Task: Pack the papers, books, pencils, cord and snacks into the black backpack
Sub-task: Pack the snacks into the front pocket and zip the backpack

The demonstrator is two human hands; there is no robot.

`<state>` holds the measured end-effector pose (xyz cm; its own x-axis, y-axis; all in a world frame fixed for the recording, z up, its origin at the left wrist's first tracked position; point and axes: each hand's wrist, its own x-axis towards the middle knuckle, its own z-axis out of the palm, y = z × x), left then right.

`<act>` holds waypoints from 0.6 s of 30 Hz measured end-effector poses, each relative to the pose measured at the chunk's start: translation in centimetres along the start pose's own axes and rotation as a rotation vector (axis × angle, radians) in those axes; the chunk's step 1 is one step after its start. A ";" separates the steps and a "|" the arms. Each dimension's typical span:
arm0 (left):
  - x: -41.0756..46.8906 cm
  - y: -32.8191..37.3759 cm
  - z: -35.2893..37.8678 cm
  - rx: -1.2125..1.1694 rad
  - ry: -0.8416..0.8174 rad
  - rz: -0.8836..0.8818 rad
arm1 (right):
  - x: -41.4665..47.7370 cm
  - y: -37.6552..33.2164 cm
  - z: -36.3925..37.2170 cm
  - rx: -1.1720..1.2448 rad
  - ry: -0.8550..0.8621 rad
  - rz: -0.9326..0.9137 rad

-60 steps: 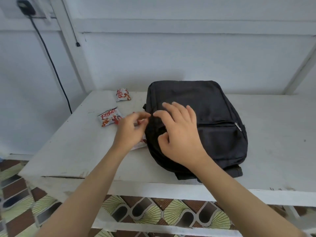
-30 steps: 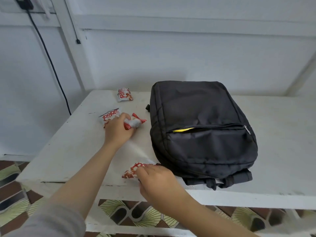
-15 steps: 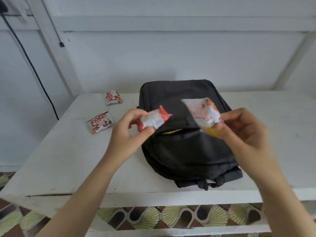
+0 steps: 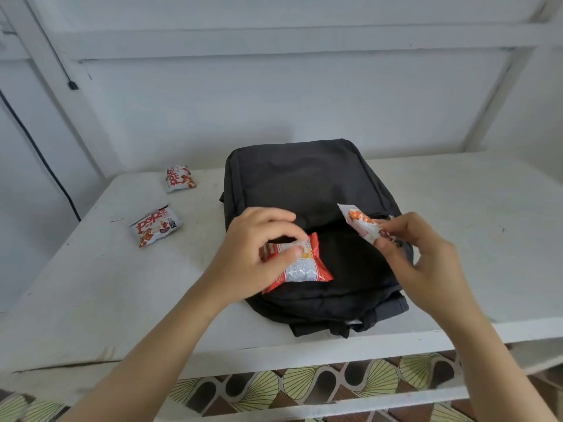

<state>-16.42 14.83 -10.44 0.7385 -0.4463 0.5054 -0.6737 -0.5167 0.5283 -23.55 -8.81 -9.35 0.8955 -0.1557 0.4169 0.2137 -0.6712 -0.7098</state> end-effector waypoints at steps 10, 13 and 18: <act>7.1 -1.3 1.3 0.300 -0.207 0.064 | 0.3 0.5 -0.9 0.102 0.000 -0.057; 7.8 -1.7 1.3 0.274 -0.070 0.128 | 0.2 0.8 -1.1 0.072 0.009 -0.084; 9.3 -1.2 0.3 0.172 0.234 0.133 | 0.1 1.3 -0.7 -0.010 -0.075 -0.156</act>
<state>-8.78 11.09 -6.56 0.6046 -0.3482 0.7164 -0.7353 -0.5897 0.3339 -23.44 -10.22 -9.78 0.8782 0.0051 0.4783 0.3492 -0.6902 -0.6338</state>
